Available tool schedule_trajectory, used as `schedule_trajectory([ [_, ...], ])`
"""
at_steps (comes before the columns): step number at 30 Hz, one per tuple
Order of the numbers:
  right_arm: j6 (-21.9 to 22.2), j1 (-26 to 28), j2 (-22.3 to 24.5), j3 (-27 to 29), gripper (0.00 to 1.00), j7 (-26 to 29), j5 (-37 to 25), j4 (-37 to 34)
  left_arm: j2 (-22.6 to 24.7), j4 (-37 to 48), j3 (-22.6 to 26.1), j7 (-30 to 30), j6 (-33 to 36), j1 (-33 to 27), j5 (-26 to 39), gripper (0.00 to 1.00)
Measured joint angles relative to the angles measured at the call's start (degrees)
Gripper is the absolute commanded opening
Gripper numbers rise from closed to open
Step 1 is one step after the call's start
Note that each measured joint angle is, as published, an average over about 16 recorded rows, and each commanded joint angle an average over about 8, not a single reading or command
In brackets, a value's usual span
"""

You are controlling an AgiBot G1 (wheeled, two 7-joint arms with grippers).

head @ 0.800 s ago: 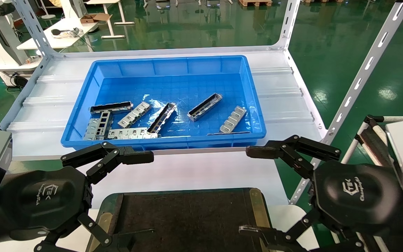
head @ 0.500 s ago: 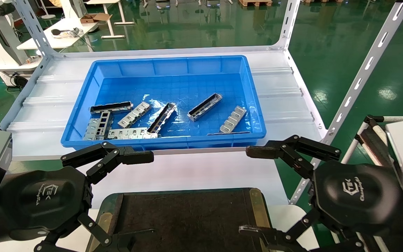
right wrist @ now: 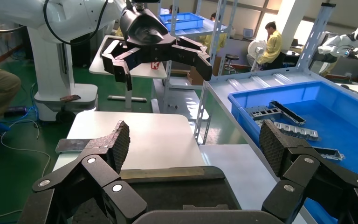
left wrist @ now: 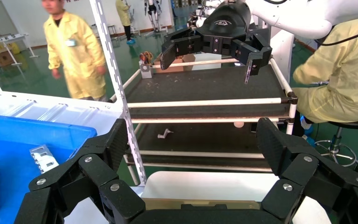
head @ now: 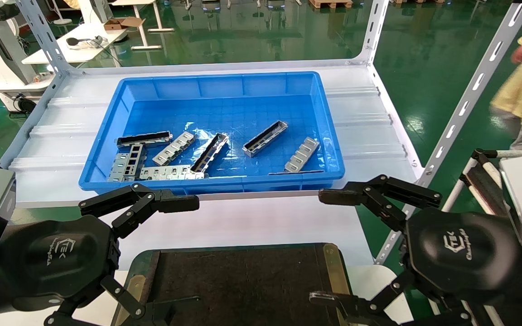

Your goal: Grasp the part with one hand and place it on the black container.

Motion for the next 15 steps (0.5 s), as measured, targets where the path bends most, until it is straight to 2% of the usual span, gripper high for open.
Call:
schedule_trajectory([
  [15,0.0,0.0,0.0,0.0,1.0,0.0,0.0,0.0,0.0,0.0,0.0,0.0,0.0,0.0,0.0,1.0],
])
